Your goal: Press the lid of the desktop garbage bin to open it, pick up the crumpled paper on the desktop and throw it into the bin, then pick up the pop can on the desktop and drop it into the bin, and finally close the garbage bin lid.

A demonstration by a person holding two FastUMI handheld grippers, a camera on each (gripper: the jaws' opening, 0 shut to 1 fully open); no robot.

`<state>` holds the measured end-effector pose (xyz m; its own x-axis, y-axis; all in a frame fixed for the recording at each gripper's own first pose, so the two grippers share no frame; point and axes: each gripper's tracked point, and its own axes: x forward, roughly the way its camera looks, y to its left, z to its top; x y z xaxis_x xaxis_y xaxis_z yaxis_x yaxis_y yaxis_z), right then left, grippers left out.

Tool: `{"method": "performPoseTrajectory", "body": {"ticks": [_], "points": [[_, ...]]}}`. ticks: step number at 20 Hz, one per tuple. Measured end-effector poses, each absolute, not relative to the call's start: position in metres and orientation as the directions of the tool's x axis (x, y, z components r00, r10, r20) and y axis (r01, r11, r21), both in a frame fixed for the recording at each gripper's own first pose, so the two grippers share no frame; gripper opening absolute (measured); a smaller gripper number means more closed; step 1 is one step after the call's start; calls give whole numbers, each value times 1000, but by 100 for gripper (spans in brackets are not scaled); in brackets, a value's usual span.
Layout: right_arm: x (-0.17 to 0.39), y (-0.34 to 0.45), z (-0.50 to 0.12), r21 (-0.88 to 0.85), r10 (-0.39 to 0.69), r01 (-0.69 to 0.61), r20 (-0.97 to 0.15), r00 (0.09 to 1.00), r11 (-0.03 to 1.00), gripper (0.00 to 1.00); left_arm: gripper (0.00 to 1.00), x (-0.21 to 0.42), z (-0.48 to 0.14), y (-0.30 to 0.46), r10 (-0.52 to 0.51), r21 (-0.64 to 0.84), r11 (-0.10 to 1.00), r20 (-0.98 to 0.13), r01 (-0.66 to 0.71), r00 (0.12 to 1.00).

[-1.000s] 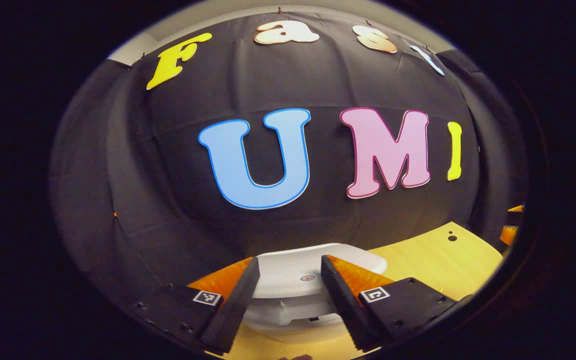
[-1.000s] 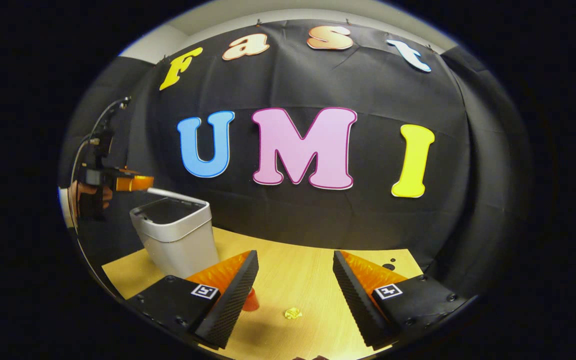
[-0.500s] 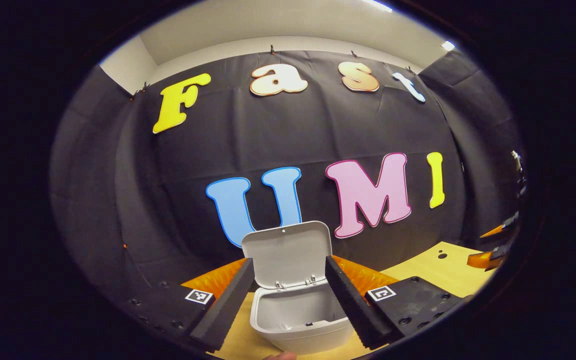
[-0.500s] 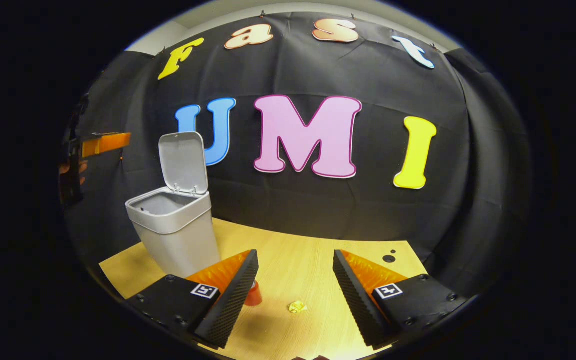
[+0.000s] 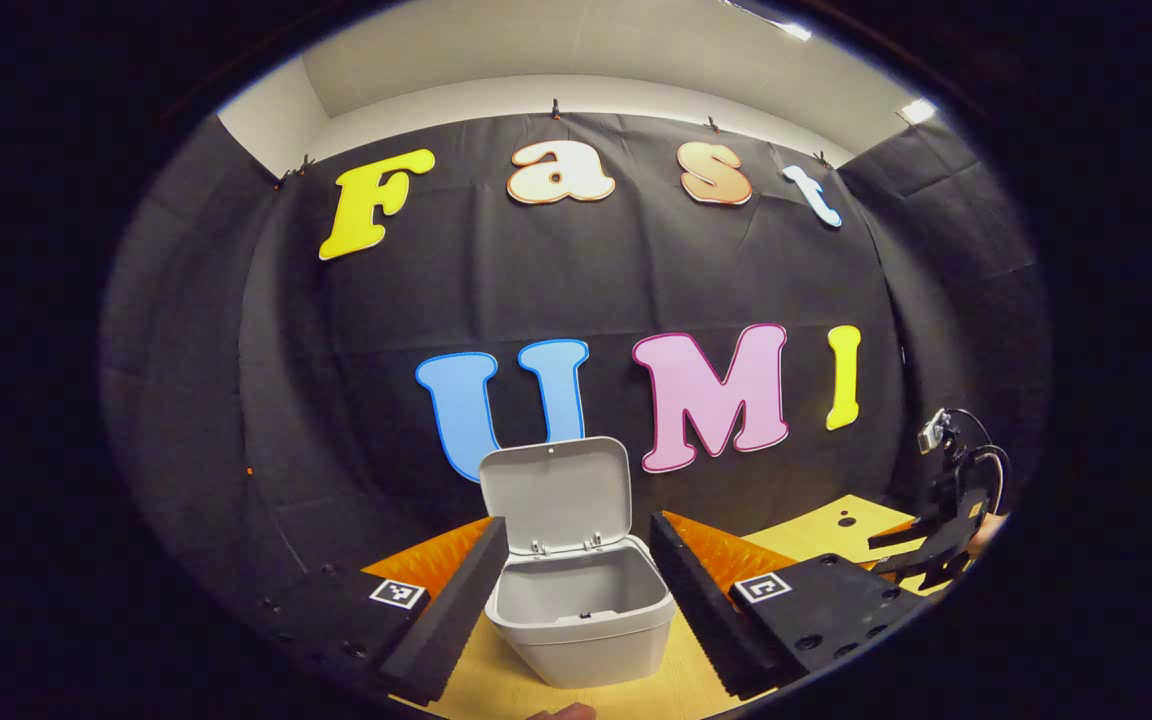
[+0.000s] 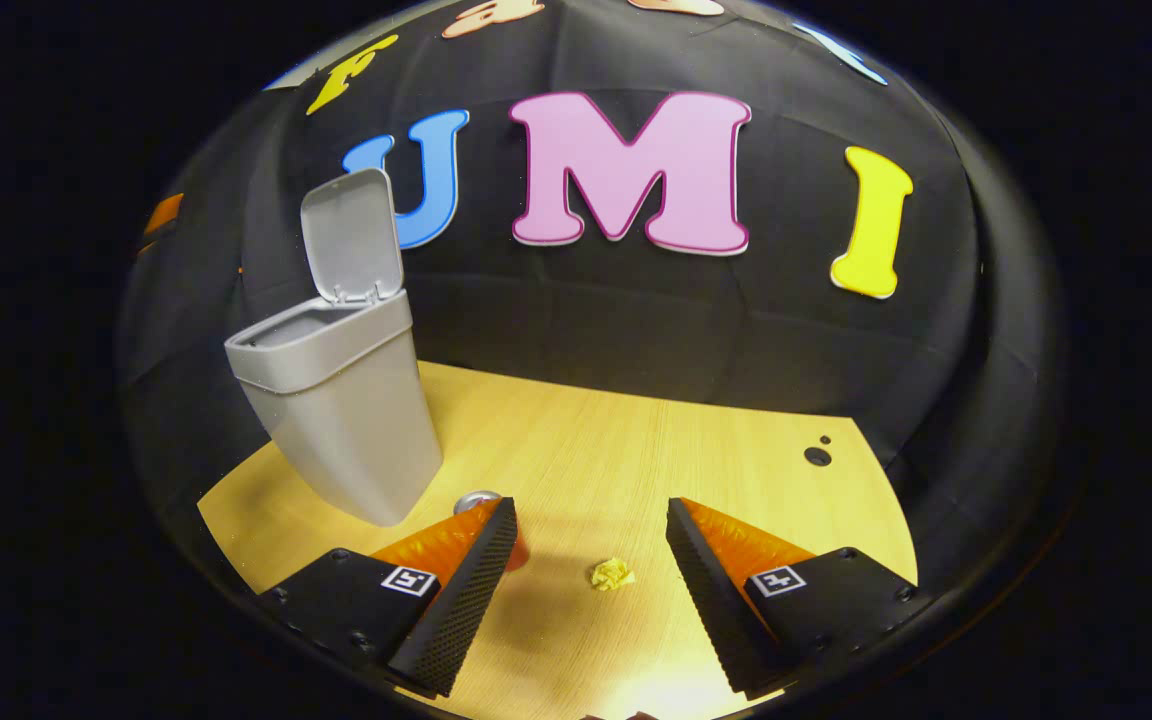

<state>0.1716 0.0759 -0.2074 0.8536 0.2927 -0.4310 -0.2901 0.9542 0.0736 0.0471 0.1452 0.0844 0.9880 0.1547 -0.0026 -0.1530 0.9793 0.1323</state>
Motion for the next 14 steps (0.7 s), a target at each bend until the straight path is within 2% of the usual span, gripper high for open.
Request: {"method": "performPoseTrajectory", "body": {"ticks": [2,4,8,14], "points": [[182,74,-246,48,273,-289,-503,820,956,97,96,40,87,151,179,125,976,-11,-176,984],[190,76,-312,53,270,-308,-636,723,950,97,96,26,93,162,226,137,965,-9,-223,974],[205,75,-364,78,254,-290,-724,641,954,98,96,14,89,159,251,156,957,-25,-244,968],[221,68,-402,91,219,-242,-786,578,966,98,96,-4,88,168,308,173,939,-38,-298,951]]}}
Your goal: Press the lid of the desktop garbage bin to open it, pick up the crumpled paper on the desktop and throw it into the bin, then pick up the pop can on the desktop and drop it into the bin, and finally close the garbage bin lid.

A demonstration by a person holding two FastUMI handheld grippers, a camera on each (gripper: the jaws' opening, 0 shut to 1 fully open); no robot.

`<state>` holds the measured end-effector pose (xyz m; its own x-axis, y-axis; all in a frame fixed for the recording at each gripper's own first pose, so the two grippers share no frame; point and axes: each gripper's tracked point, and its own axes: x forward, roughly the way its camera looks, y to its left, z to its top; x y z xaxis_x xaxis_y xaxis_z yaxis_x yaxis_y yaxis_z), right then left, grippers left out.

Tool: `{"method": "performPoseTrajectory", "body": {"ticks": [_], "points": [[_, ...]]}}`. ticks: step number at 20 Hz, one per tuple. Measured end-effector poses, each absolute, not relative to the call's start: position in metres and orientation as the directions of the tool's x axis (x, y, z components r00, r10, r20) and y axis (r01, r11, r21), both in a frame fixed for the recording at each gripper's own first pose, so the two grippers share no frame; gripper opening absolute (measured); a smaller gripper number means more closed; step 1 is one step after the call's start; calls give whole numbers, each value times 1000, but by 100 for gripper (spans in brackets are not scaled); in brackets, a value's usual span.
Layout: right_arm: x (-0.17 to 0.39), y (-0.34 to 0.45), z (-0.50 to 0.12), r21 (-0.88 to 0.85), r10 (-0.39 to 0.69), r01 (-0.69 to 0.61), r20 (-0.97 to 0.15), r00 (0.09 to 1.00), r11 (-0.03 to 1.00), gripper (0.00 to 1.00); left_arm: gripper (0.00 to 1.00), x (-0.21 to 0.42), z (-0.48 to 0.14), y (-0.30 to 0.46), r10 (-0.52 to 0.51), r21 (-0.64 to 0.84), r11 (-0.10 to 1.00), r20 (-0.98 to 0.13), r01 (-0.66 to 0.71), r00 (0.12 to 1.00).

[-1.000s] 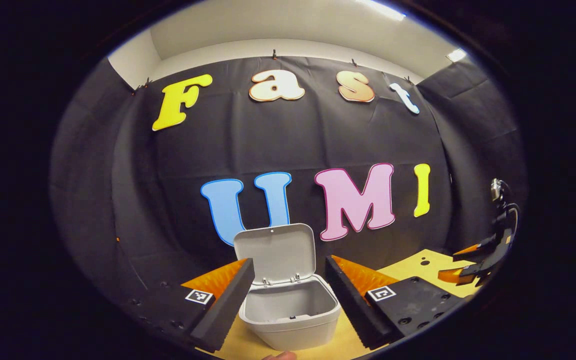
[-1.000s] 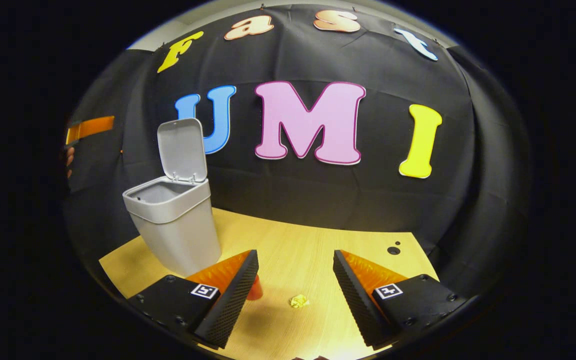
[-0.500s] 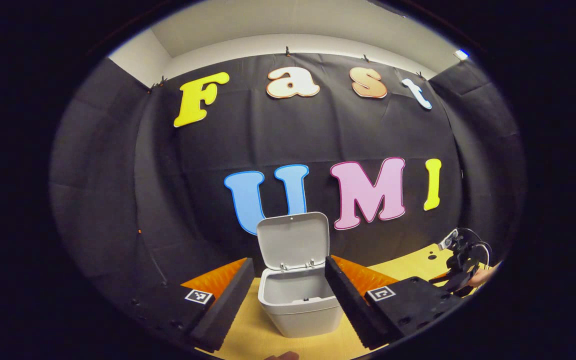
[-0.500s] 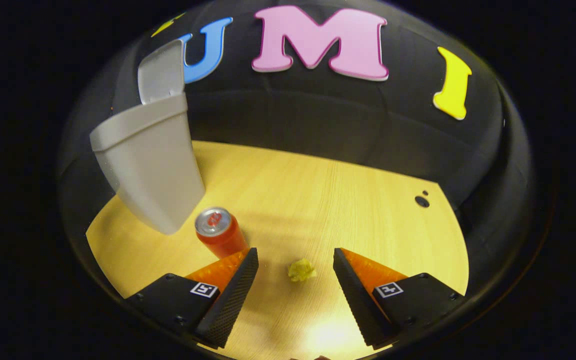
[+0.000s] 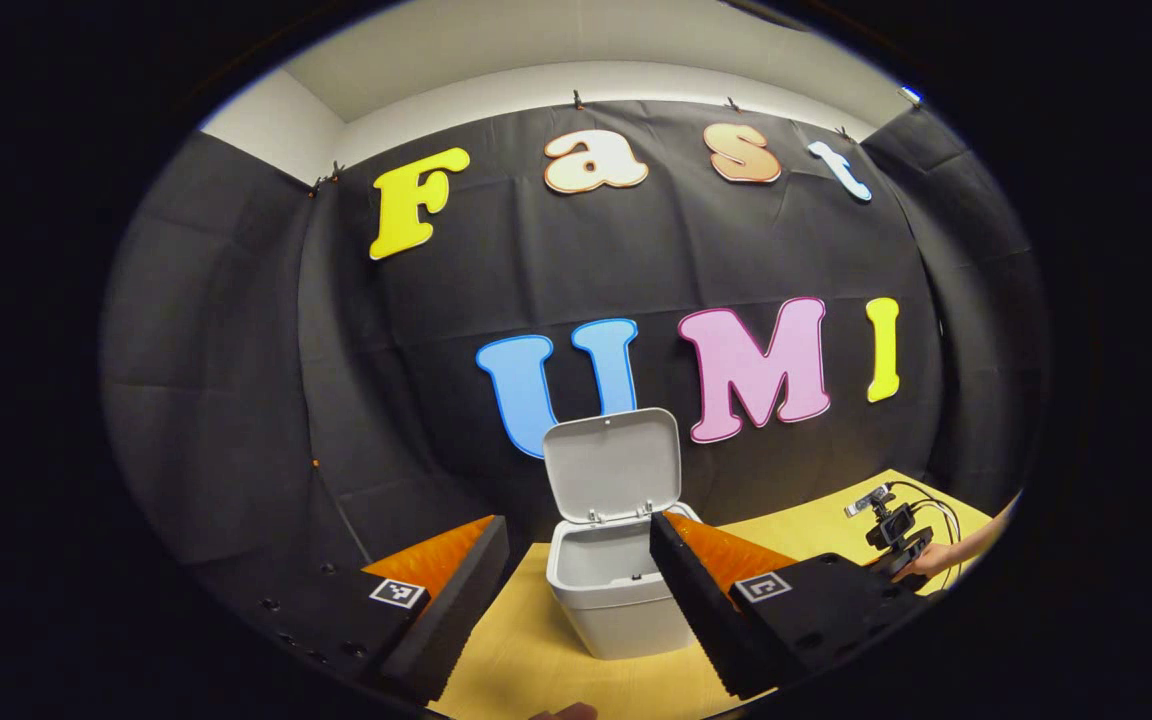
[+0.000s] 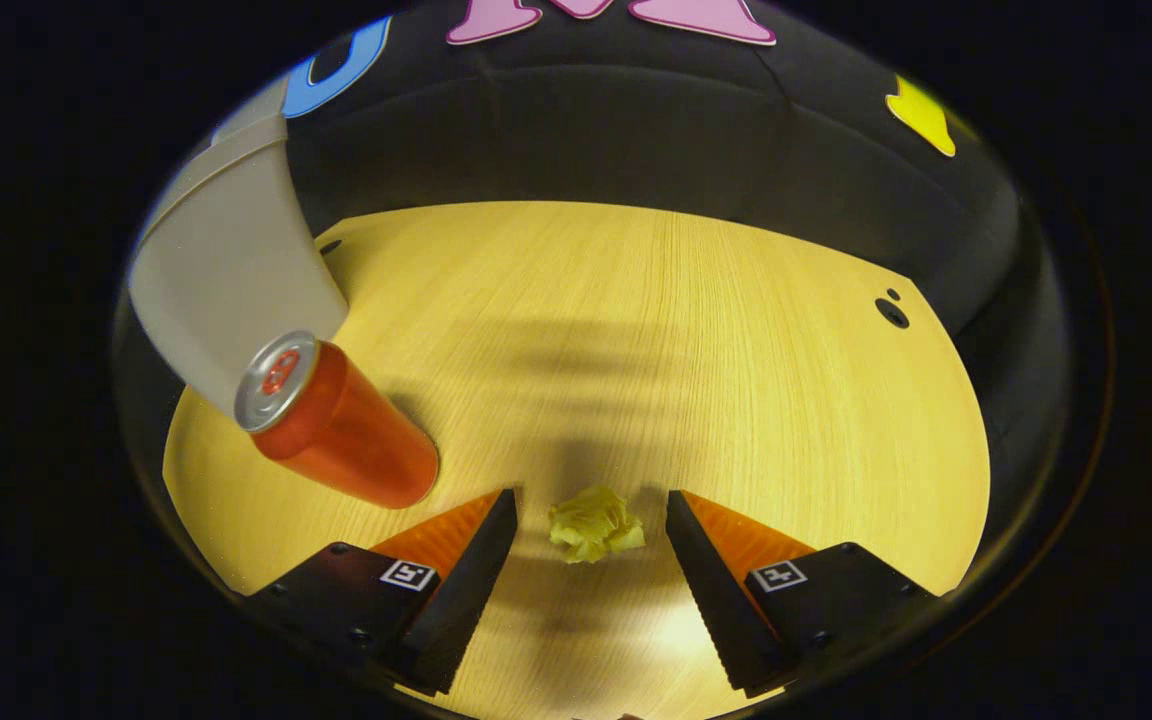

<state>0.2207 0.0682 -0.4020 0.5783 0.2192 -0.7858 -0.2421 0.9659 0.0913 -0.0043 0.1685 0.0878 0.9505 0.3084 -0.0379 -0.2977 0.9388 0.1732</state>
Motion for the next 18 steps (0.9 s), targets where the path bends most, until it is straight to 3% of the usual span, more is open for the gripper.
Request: {"method": "performPoseTrajectory", "body": {"ticks": [1,2,4,5,10,15,18], "points": [[219,70,-405,91,216,-240,-793,570,967,97,96,-8,86,171,319,173,935,-39,-308,947],[218,69,-407,87,210,-236,-797,566,968,89,96,-11,87,173,329,172,932,-39,-318,944],[217,64,-401,73,209,-249,-788,579,966,27,96,-19,85,178,351,168,925,-38,-340,936],[216,63,-394,70,217,-263,-780,587,962,39,96,-22,84,179,356,157,925,-39,-346,934],[218,74,-315,135,310,-298,-660,684,945,39,96,-19,82,171,335,138,935,-32,-327,942],[230,121,-180,201,464,-419,-427,776,885,38,96,-6,80,153,284,119,953,-27,-279,958],[228,156,-105,189,556,-523,-283,782,831,38,96,-8,83,148,268,127,956,-17,-264,963]]}}
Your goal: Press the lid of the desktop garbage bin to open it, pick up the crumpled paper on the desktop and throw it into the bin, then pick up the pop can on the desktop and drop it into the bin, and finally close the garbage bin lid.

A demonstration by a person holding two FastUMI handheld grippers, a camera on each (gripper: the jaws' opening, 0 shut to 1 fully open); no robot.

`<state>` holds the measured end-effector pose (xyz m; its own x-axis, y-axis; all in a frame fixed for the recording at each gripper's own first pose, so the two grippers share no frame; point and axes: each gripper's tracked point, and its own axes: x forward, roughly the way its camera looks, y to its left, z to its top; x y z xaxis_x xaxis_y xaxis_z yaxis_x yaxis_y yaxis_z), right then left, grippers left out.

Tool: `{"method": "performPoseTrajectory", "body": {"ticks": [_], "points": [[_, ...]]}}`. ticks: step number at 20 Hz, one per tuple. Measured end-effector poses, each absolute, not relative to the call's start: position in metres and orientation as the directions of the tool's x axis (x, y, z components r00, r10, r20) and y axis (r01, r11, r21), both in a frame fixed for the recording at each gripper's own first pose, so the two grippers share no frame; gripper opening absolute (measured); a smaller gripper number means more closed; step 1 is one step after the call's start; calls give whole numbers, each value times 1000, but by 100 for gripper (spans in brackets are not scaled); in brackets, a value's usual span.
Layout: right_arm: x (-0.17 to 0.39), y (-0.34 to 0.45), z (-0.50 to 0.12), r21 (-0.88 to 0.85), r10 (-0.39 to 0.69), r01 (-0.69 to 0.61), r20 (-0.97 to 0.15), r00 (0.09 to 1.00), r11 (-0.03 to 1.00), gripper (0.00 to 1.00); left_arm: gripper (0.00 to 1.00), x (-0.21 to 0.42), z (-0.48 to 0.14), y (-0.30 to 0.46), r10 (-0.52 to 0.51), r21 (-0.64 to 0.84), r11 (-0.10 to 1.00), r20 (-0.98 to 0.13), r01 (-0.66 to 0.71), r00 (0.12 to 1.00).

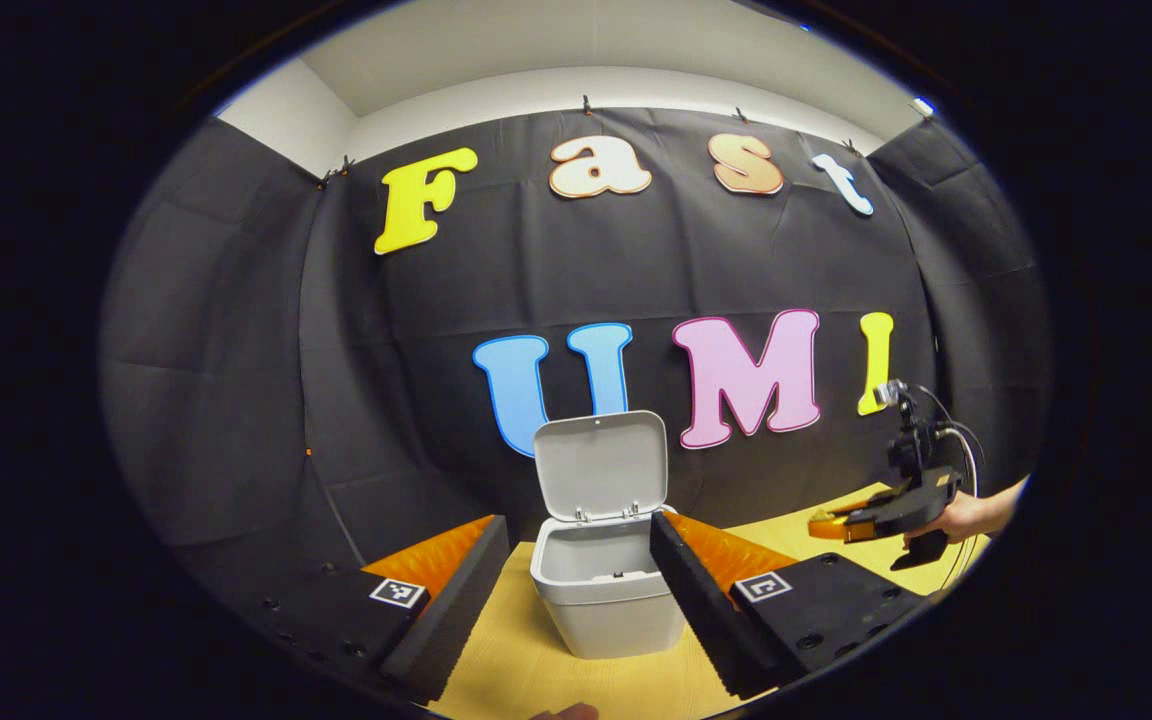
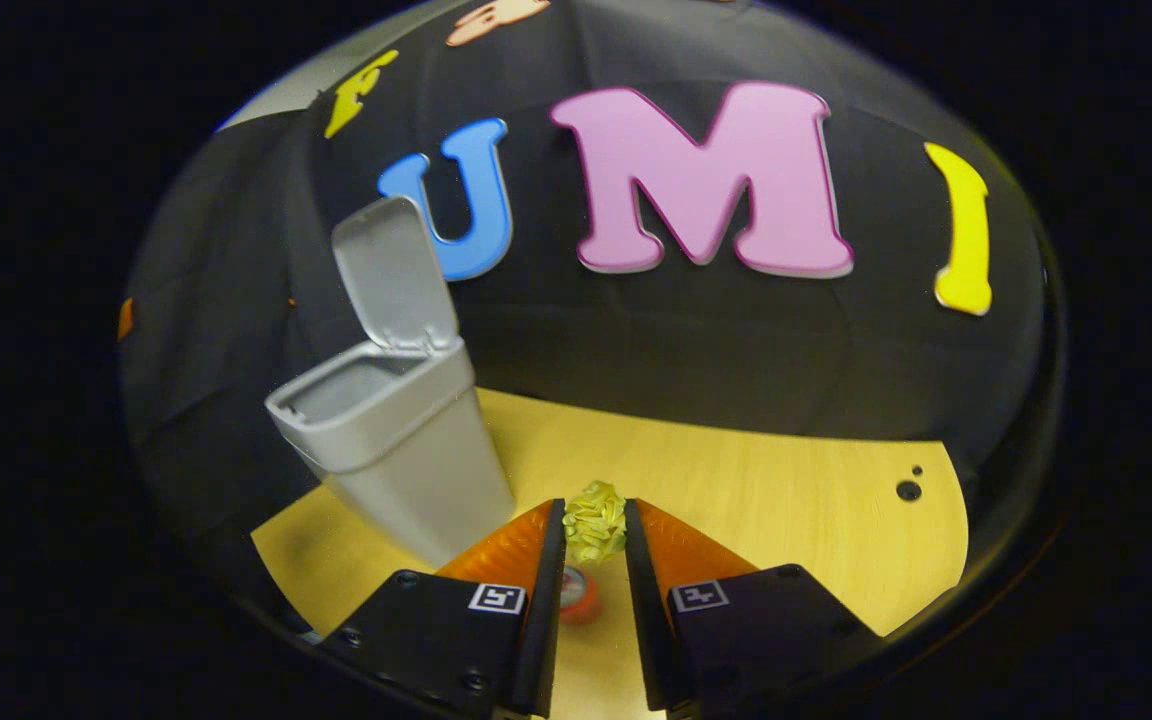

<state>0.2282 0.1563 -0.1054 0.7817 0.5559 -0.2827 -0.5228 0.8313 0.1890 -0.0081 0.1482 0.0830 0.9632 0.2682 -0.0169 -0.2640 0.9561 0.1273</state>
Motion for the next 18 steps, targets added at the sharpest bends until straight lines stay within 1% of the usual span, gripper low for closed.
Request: {"method": "performPoseTrajectory", "body": {"ticks": [2,5,7,8,10,12,14,18], "points": [[219,183,-62,174,620,-595,-213,756,785,38,96,-12,84,150,270,129,955,-14,-266,963],[204,234,-15,163,703,-685,-131,699,710,38,96,-21,83,157,291,119,950,-17,-287,957],[203,273,5,136,746,-734,-81,661,666,38,96,-28,82,163,311,112,945,-18,-307,950],[206,289,11,111,753,-745,-76,654,658,38,96,-31,80,165,319,106,943,-20,-315,947],[208,320,10,100,776,-770,-88,624,630,38,96,-37,75,167,335,95,939,-27,-331,942],[210,345,-11,117,787,-780,-150,599,615,38,96,-45,68,165,344,91,936,-37,-340,938],[217,356,-32,97,771,-770,-199,605,630,38,96,-47,62,160,339,87,938,-47,-334,940],[218,375,-46,98,774,-777,-223,592,622,38,96,-48,52,154,330,79,943,-66,-325,942]]}}
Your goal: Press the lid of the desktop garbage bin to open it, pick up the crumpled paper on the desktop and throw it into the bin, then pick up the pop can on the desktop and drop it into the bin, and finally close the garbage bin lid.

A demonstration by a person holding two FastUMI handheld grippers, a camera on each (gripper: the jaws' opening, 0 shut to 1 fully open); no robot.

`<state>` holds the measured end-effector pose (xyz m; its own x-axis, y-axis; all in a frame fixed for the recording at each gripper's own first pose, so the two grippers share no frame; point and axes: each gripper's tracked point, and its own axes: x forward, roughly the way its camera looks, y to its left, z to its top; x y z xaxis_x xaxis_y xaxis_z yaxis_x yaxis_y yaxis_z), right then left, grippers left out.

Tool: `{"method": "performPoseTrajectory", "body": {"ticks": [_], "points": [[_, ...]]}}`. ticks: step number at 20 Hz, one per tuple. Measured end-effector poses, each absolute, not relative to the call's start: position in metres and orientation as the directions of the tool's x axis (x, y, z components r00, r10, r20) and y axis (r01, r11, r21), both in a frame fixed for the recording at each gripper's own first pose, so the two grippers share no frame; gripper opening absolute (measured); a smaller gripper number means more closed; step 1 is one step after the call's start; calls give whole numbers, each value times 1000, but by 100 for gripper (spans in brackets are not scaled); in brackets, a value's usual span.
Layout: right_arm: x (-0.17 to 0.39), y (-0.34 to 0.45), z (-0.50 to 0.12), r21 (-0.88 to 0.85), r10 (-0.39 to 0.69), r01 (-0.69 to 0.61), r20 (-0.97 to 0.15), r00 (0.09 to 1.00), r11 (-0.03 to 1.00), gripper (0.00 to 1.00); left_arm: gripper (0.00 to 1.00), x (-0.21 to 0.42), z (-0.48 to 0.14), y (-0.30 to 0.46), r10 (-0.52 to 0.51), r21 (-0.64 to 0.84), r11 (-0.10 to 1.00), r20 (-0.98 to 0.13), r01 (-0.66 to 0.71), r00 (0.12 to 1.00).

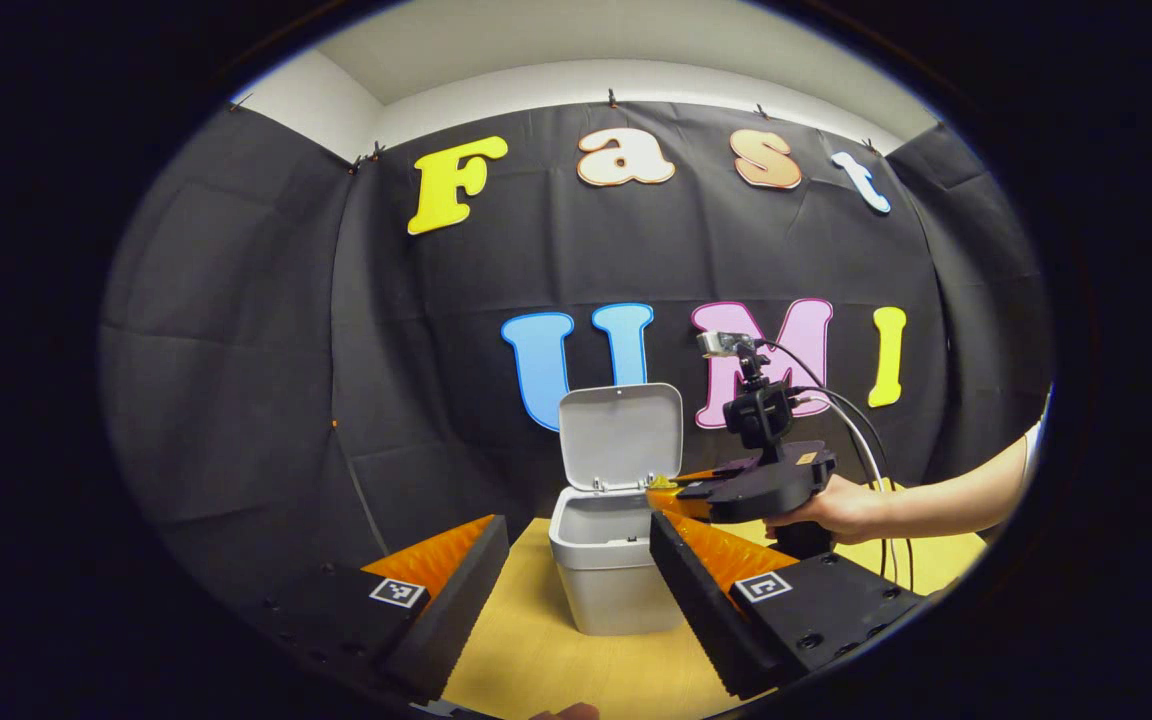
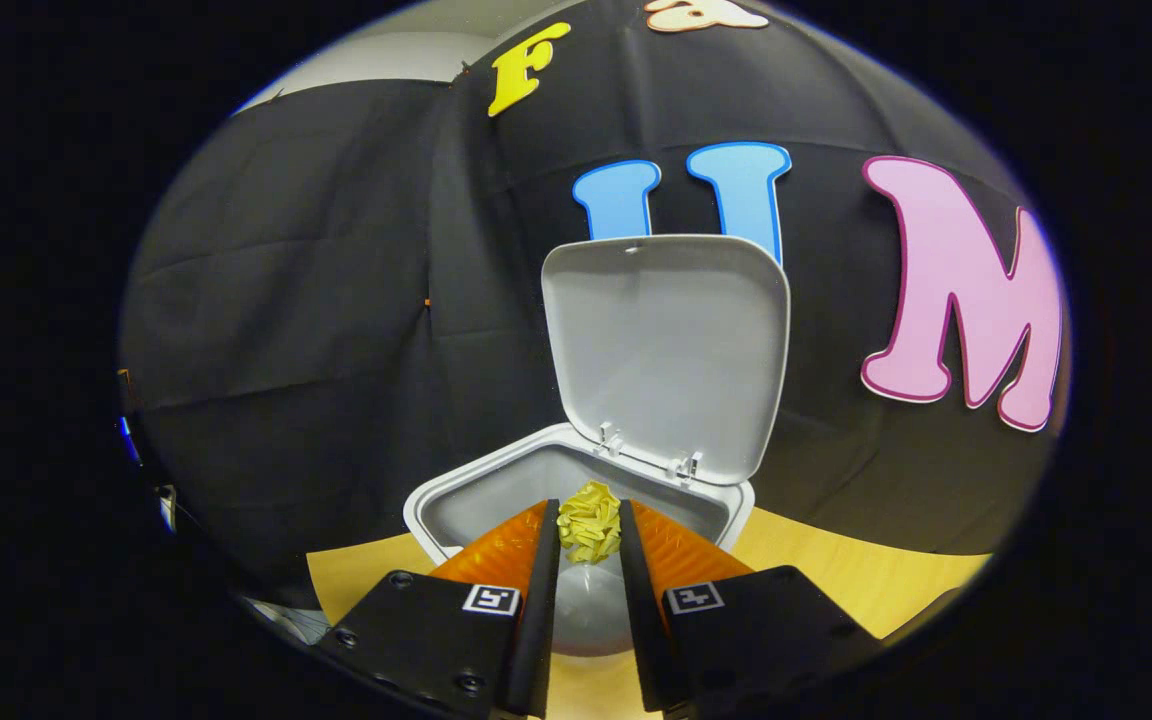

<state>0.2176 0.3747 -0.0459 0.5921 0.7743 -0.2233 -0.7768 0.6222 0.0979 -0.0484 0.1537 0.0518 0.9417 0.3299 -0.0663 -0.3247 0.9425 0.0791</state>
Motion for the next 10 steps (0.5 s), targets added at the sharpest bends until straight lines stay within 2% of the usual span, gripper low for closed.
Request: {"method": "performPoseTrajectory", "body": {"ticks": [2,4,7,10], "points": [[216,377,-49,99,779,-782,-228,584,616,39,96,-44,48,152,321,63,946,-75,-317,944],[214,376,-45,111,784,-783,-222,580,612,53,96,-37,44,149,307,47,952,-82,-304,948],[219,358,-32,124,775,-769,-195,601,627,99,96,-18,33,136,264,22,964,-88,-263,960],[222,315,-25,106,745,-742,-202,636,662,99,98,9,8,107,187,-30,981,-108,-192,976]]}}
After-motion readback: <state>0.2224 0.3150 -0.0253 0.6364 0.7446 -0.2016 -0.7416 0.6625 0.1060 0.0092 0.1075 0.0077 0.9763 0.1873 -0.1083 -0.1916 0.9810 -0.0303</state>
